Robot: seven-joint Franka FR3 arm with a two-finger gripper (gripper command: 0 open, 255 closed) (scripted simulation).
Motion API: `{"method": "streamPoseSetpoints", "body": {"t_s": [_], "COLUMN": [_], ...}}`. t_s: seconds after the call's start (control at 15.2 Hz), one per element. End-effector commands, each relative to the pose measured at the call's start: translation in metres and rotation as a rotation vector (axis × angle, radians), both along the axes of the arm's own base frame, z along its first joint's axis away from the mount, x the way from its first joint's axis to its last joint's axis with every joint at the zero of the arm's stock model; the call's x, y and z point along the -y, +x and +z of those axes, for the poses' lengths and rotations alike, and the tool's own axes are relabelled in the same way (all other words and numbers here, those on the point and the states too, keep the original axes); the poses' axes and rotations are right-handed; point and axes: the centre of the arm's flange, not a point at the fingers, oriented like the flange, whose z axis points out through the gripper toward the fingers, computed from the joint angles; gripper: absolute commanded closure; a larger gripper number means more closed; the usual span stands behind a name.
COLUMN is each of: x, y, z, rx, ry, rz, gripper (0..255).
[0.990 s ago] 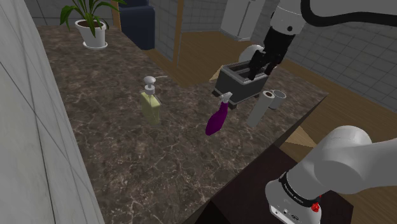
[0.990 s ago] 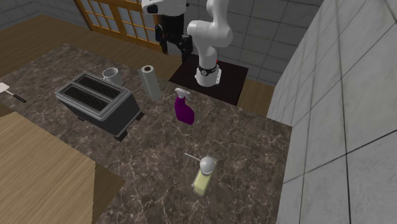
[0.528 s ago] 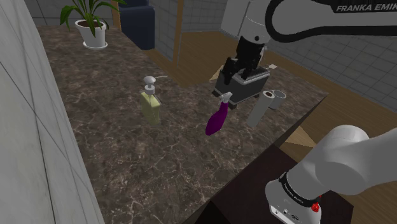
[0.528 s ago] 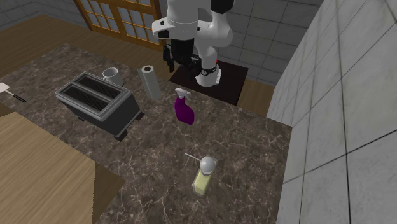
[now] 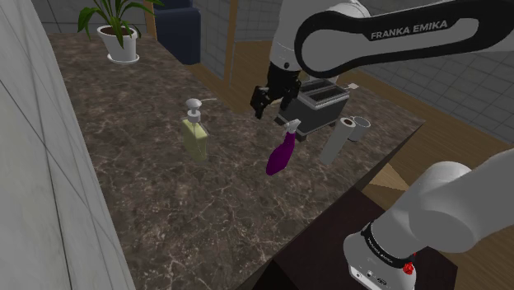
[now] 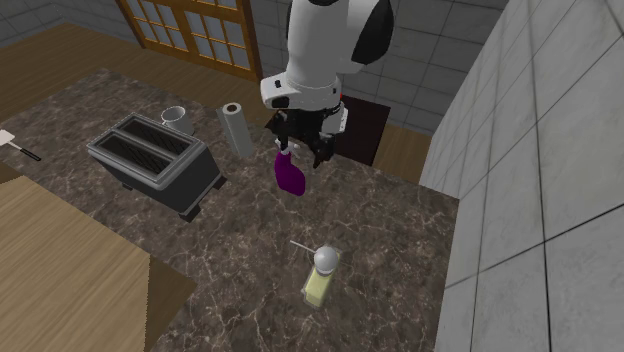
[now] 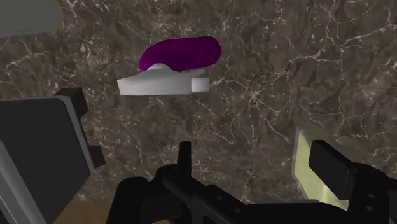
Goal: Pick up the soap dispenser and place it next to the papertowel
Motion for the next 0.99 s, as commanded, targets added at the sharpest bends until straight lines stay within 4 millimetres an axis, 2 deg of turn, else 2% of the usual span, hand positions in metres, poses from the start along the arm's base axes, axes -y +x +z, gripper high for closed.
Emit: {"method": "streamPoseSetpoints", "body": {"t_s": [0.0,0.92], "x": [-0.020,-0.144], "y": [0.017,0.125], "z": [-0.013,-0.093], "rx": [0.010,0.070], "ry": [-0.003,-0.035], "rz": [0.002,0.018], "gripper": [0,0]}}
